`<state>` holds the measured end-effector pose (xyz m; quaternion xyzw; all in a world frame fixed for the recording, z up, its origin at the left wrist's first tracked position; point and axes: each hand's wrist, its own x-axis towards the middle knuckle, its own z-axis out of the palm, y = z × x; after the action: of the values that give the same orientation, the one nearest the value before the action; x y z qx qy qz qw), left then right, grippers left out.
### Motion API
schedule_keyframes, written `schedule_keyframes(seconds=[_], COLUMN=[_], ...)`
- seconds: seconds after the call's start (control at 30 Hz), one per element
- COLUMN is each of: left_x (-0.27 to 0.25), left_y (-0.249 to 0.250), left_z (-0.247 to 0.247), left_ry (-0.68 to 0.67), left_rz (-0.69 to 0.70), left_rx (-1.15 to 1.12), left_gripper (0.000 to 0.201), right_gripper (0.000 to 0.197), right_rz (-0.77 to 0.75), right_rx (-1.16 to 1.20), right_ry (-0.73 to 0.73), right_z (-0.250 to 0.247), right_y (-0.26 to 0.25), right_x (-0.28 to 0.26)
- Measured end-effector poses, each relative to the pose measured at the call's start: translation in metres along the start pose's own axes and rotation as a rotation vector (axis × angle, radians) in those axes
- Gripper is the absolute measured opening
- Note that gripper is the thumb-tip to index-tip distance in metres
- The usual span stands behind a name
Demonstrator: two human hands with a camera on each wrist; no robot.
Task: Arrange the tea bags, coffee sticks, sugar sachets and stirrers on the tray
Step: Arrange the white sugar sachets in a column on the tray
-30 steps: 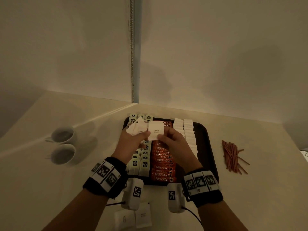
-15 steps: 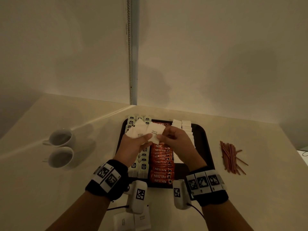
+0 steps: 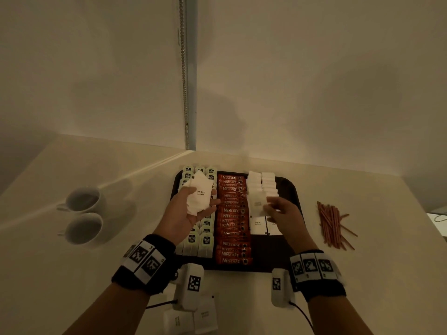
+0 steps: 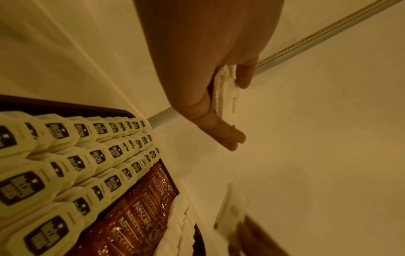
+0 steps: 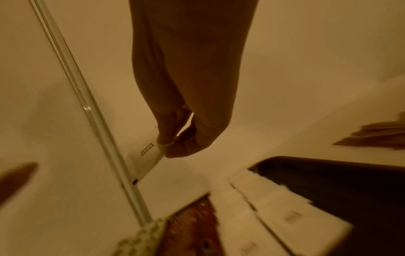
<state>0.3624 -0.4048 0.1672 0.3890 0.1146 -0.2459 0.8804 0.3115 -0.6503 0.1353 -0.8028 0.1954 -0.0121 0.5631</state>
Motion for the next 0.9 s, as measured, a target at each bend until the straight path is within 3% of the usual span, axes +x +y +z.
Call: schedule_keyframes(seconds=[0.2, 0.4, 0.67, 0.77, 0.9], left_x=[0.000, -0.001, -0.001, -0.002, -0.001], left_y=[0.002, 0.004, 0.002, 0.001, 0.002], left_z=[-0.003, -0.002, -0.005, -0.001, 0.003], left_ry=[0.019, 0.020, 0.030, 0.086, 0.155], left_rz=[0.029, 0.038, 0.019, 0.061, 0.080], left_rx=[0.083, 0.079, 0.063, 0.142, 0.185], left_gripper=[0.025, 0.028, 0.035, 0.021, 0.017], right_gripper=[0.012, 0.014, 0.020, 0.020, 0.014], right_rz=[0.269, 0.346, 0.297, 0.268, 0.021], right_rx=[-0.159, -0.125, -0.302, -0.352, -0.237], right_ry=[0.095, 0.127, 0.252, 0.255, 0.195], right_z=[0.001, 0.013, 0.028, 0.030, 0.037], right_y=[0.075, 0.090, 0.087, 0.081, 0.032], right_x=[0.000, 0.004, 0.003, 0.000, -0.004])
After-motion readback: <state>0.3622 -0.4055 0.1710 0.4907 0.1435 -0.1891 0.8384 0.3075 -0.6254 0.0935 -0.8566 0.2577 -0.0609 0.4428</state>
